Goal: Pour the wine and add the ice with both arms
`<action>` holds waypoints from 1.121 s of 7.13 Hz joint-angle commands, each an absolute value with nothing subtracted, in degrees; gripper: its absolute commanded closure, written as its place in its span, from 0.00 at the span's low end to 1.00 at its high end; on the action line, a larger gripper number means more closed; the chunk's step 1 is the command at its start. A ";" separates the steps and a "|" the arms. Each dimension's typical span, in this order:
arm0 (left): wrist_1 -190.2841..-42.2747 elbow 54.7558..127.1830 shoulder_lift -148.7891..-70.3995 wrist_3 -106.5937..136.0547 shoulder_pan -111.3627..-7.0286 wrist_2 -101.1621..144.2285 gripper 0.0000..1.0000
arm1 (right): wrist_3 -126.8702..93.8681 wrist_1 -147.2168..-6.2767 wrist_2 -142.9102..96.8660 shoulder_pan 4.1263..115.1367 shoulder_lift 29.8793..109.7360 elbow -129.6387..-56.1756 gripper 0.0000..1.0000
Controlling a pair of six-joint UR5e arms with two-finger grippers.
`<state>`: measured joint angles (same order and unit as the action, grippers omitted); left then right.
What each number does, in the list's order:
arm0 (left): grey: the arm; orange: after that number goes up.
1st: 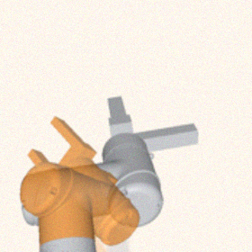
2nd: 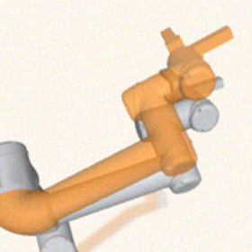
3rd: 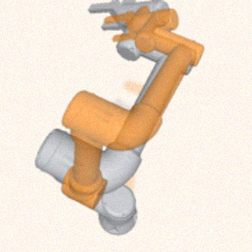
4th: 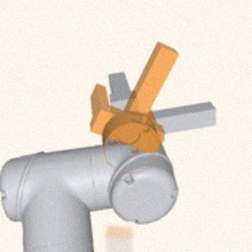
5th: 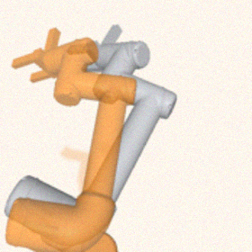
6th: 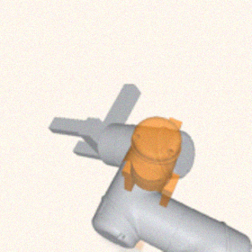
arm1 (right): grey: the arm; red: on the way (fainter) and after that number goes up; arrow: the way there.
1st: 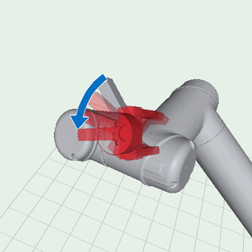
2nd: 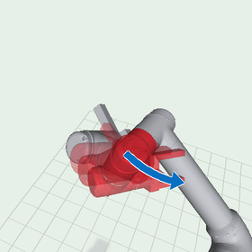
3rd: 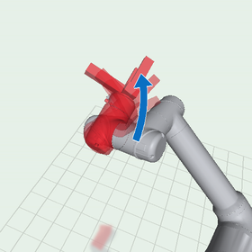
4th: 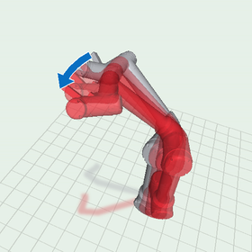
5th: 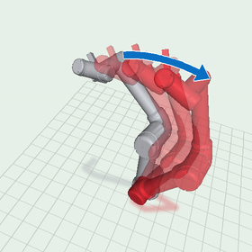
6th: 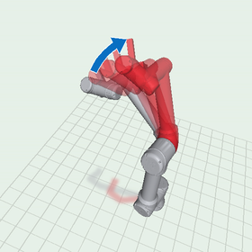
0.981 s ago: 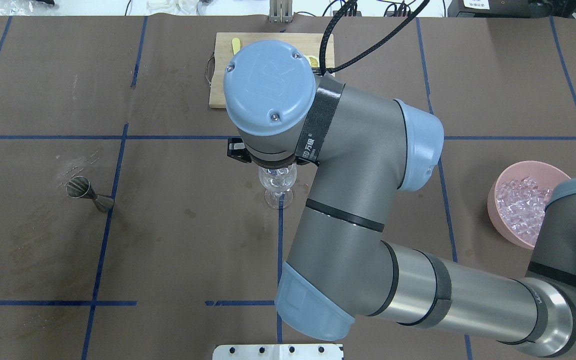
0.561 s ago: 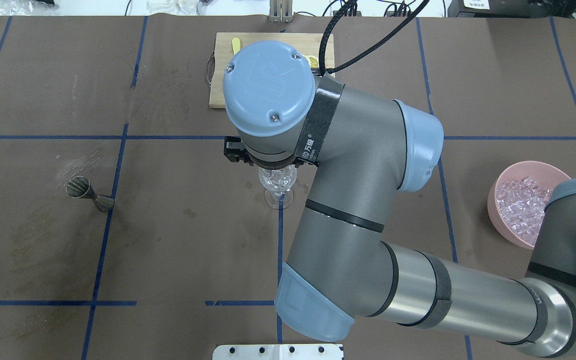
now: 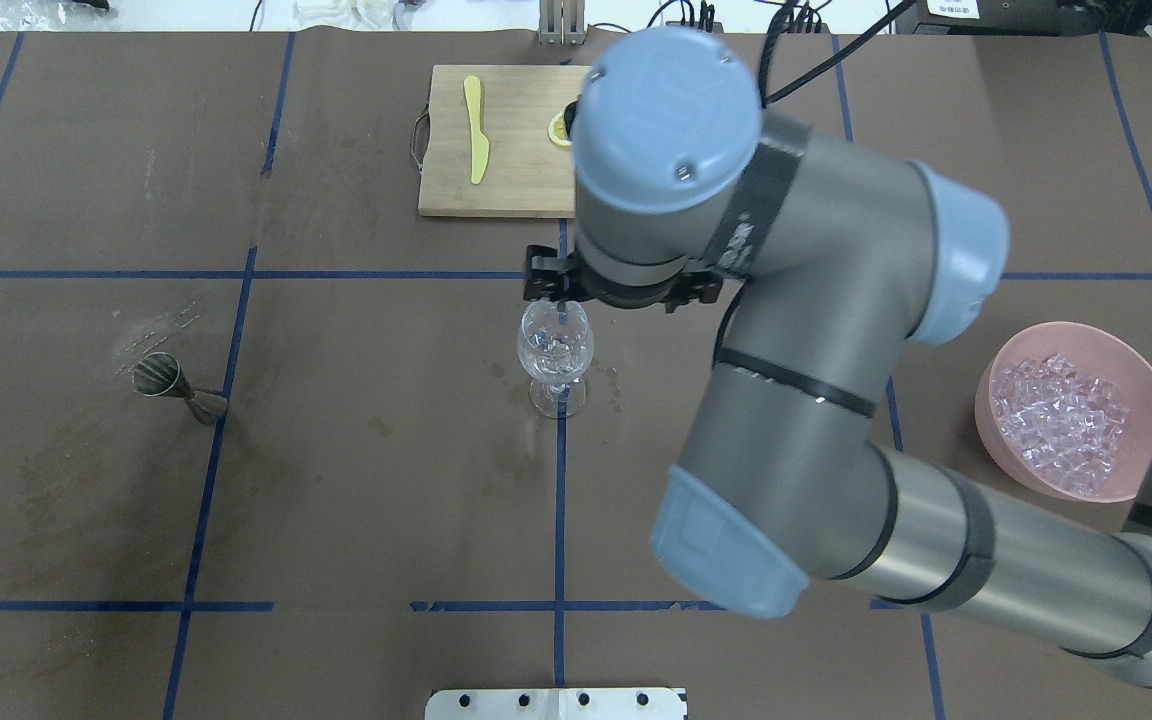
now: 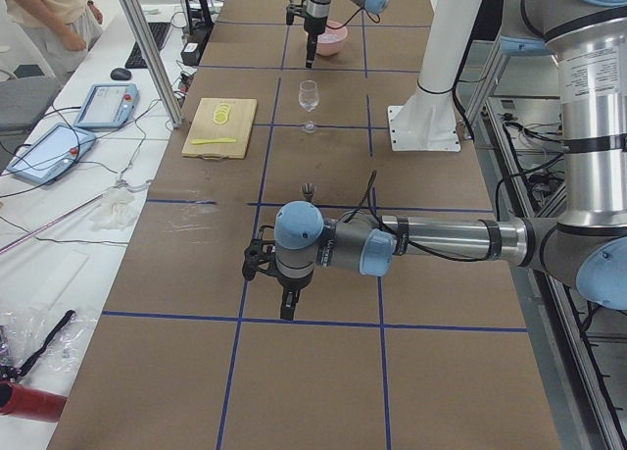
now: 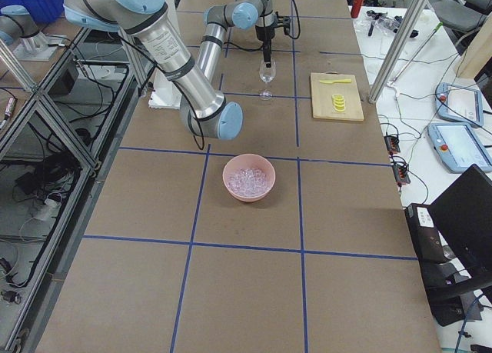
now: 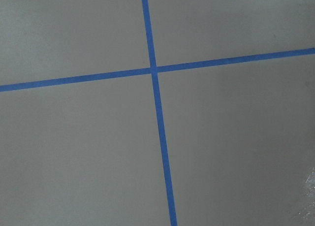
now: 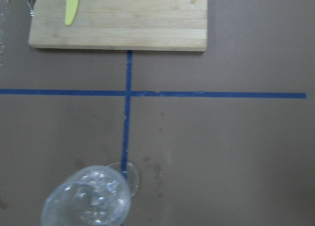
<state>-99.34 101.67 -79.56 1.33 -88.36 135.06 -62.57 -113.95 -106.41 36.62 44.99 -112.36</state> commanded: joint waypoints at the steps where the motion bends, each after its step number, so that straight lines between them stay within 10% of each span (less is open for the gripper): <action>1: -99.49 102.22 -79.19 1.23 -88.42 133.95 0.00 | -41.44 -113.64 -114.48 47.67 58.47 -118.19 0.00; 5: -99.58 102.48 -78.93 1.23 -88.42 133.95 0.00 | -13.72 -97.33 -125.54 69.63 90.28 -116.38 0.00; 8: -99.32 102.57 -78.66 1.14 -88.33 134.03 0.00 | -10.58 -96.77 -126.21 81.53 99.31 -108.56 0.00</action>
